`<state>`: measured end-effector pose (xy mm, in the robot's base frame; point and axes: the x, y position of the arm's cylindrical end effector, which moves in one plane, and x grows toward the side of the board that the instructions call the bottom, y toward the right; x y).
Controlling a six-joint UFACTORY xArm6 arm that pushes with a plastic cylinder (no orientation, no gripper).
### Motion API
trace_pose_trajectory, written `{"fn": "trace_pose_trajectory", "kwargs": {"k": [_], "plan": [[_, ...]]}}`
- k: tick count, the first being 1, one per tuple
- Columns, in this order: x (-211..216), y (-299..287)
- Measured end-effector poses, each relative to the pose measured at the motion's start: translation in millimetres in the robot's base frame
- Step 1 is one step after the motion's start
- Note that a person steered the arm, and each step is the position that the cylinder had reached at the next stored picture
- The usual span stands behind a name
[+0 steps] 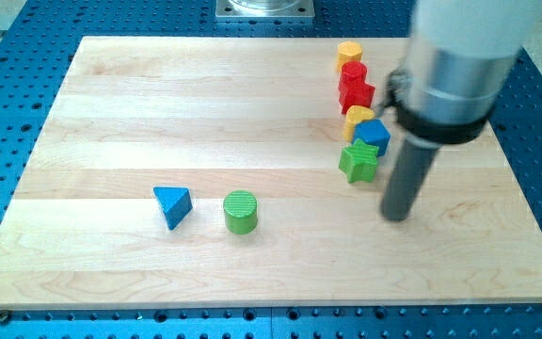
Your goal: Separate the green star from the blue cube
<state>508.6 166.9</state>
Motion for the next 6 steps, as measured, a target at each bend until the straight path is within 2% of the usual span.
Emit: {"fn": "trace_pose_trajectory", "kwargs": {"k": [1,2,4,6], "plan": [[-50.0,27.8],[-71.6,19.9],[-68.4,-61.6],[-27.9,-94.8]]}}
